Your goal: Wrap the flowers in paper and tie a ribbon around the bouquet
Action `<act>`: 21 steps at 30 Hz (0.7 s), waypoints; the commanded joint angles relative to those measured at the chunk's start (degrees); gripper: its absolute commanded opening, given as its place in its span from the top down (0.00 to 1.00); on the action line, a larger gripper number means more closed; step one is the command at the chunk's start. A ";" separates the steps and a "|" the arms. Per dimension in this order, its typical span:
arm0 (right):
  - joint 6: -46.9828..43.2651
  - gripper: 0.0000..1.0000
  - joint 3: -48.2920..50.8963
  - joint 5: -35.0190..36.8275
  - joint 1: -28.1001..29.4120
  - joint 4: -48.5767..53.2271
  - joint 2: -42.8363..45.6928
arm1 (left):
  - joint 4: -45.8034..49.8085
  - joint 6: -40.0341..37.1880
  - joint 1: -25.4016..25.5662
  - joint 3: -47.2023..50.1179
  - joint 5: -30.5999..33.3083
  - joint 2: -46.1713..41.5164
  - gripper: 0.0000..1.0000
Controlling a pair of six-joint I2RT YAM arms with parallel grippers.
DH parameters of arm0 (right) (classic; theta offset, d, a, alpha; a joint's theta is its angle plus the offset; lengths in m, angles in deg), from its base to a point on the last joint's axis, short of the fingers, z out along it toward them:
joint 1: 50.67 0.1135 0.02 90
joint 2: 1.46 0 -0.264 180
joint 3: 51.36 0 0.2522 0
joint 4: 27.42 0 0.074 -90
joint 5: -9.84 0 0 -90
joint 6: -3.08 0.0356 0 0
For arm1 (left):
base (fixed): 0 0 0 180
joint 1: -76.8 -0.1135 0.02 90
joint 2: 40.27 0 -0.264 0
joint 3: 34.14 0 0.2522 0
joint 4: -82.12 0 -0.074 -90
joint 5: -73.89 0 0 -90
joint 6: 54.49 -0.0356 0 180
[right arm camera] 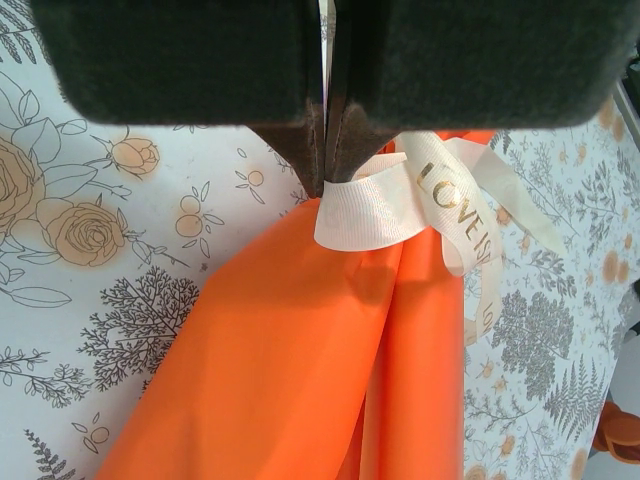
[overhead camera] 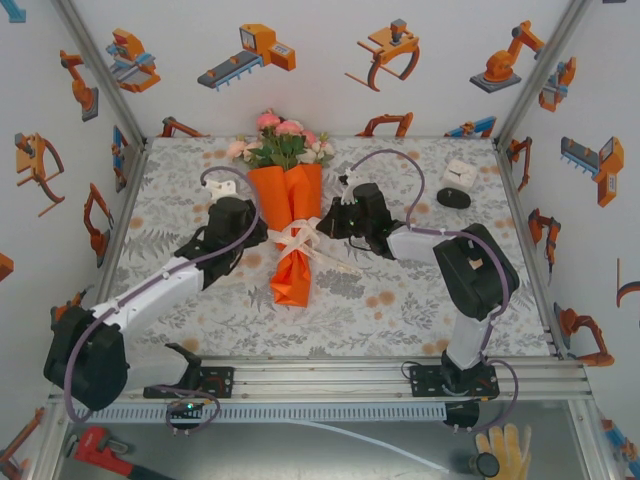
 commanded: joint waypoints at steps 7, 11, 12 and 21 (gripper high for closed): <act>-0.74 1.00 -2.09 -0.59 0.29 0.88 1.20 | -3.58 -15.50 -5.91 2.32 -3.78 8.23 0.63; -1.27 1.00 -2.30 -0.70 0.33 1.59 1.45 | -5.26 -18.75 -6.26 0.08 -0.99 13.79 0.62; -1.25 1.00 -2.28 -0.72 0.32 1.67 1.41 | -5.86 -19.30 -6.30 -0.17 -0.33 14.68 0.62; -1.64 1.00 -2.09 -0.65 0.29 1.98 1.83 | -12.66 -16.80 -7.83 -1.51 -5.38 20.60 0.55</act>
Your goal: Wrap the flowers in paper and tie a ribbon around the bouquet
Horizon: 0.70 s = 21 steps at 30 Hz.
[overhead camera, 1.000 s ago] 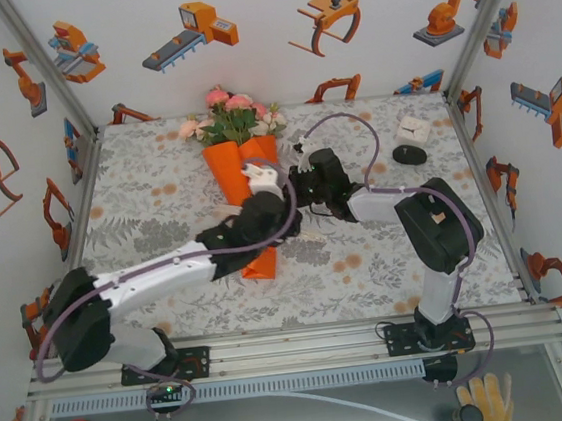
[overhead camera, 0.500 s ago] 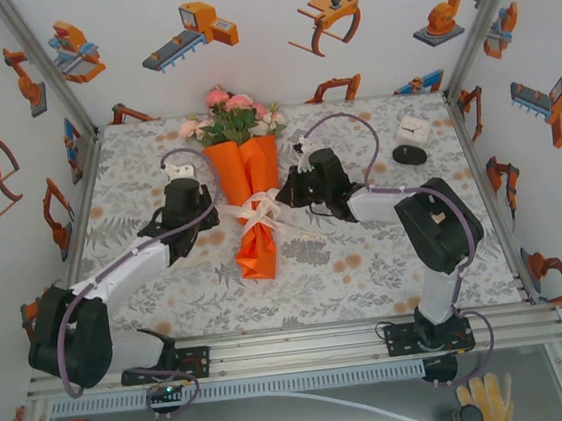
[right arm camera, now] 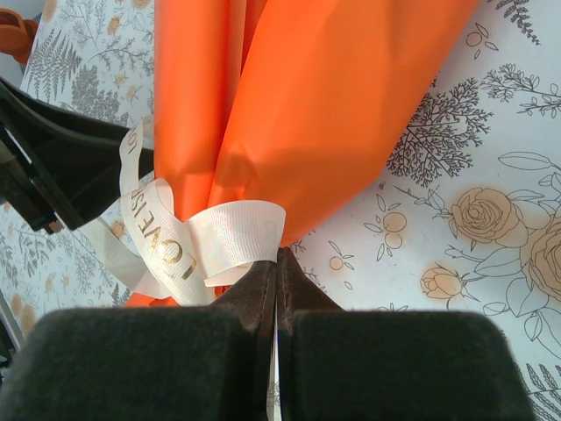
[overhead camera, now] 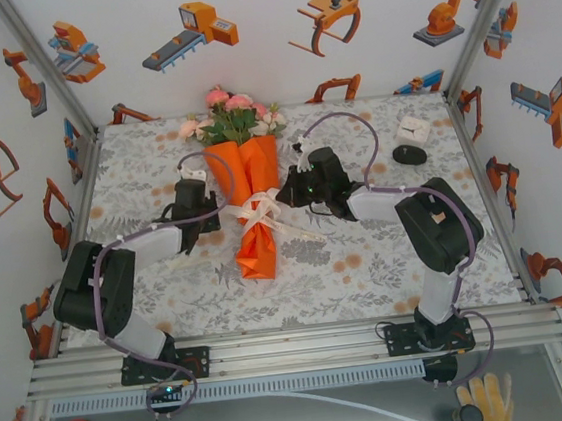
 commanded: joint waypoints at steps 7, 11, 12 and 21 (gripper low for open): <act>-1.33 1.00 -1.68 -0.67 0.25 1.00 2.03 | -8.91 2.67 -2.04 -1.77 -4.80 4.66 0.57; -1.41 1.00 -1.94 -0.60 0.29 1.13 2.05 | -13.07 4.62 -2.63 -0.84 -8.43 5.89 0.62; -1.42 1.00 -2.00 -0.58 0.28 1.18 2.07 | -13.42 4.85 -2.61 -0.77 -8.55 6.07 0.64; -1.48 1.00 -1.96 -0.40 0.29 1.53 2.13 | -14.31 8.30 -3.69 -1.19 -8.53 7.13 0.80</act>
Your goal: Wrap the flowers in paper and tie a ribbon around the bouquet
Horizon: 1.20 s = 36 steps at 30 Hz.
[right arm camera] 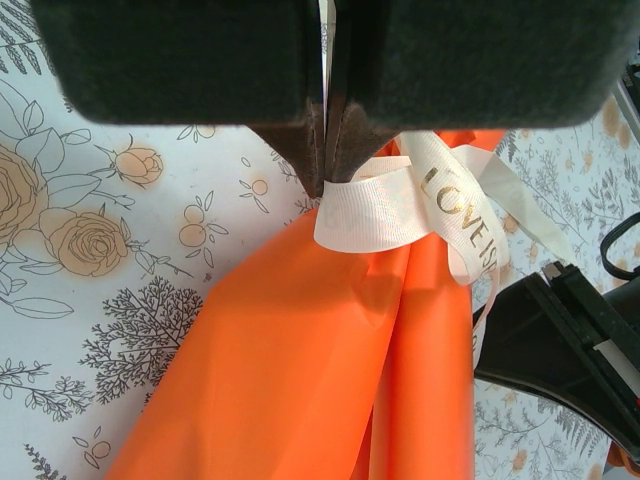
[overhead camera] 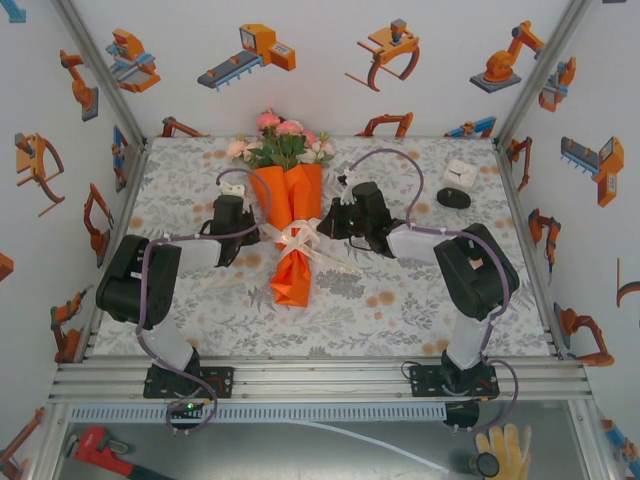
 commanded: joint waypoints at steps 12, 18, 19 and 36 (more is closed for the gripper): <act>-2.40 1.00 -0.92 4.65 0.12 2.06 2.93 | 1.57 1.01 -3.83 0.87 5.56 -3.87 1.00; -5.66 1.00 0.20 14.07 -1.01 7.06 4.23 | 5.45 -2.71 -4.10 1.50 12.03 -7.31 1.00; -6.06 1.00 0.73 15.94 -1.24 7.48 4.67 | 5.74 -2.64 -4.10 1.51 11.99 -7.66 1.00; 2.09 1.00 10.22 24.45 -6.69 6.19 8.16 | 14.80 6.52 -7.41 5.90 16.81 -18.72 1.00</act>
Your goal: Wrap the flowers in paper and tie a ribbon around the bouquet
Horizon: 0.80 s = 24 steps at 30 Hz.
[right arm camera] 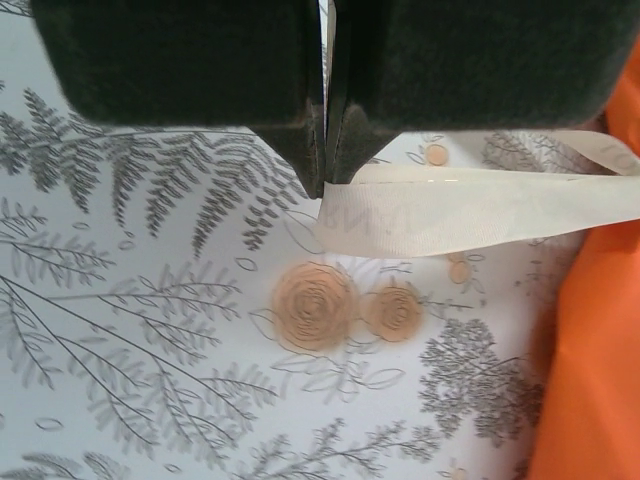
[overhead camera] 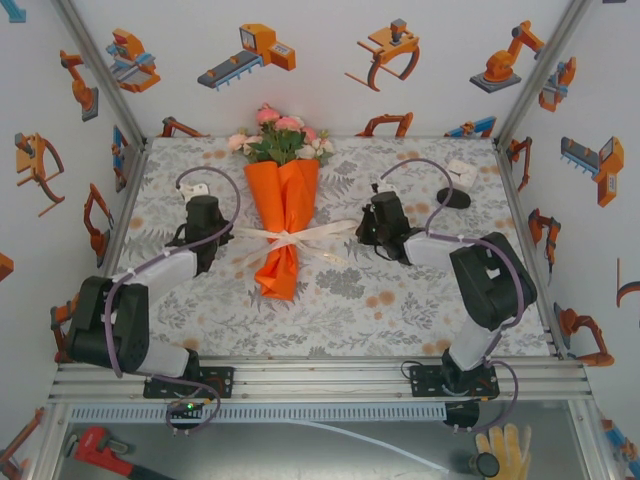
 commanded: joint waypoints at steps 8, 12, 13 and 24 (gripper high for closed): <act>6.82 1.00 4.15 8.55 -3.38 0.48 3.19 | 8.51 7.88 -6.34 1.69 2.28 -2.35 1.00; 8.16 1.00 4.82 11.73 -4.15 2.57 3.62 | 8.12 9.42 -9.05 2.28 -1.04 -1.98 1.00; 8.35 1.00 4.96 12.20 -4.12 2.81 3.75 | 8.02 9.59 -9.49 2.35 -1.69 -1.86 1.00; 13.36 1.00 8.28 17.09 -7.03 4.96 4.38 | 11.23 14.60 -12.66 3.19 -1.60 -1.57 1.00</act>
